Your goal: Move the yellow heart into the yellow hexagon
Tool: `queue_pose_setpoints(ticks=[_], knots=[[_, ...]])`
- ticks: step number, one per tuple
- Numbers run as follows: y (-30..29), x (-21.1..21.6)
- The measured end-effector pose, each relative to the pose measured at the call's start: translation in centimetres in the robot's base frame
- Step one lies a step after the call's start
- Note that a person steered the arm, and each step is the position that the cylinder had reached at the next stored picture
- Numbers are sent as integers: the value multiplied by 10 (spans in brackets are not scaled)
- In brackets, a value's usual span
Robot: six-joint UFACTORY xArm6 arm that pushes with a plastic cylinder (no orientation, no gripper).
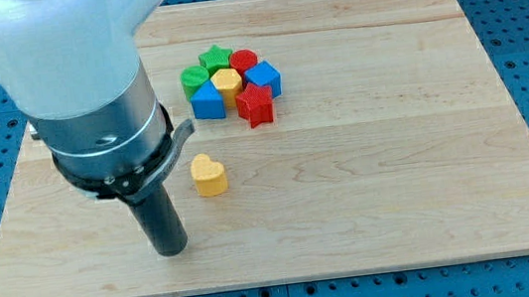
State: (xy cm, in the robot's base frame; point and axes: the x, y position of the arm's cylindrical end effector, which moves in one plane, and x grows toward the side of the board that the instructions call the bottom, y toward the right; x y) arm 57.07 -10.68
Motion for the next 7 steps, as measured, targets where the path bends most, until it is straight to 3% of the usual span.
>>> queue_pose_setpoints(ticks=[4,5,7], knots=[[22,-105],[23,-113],[52,-59]])
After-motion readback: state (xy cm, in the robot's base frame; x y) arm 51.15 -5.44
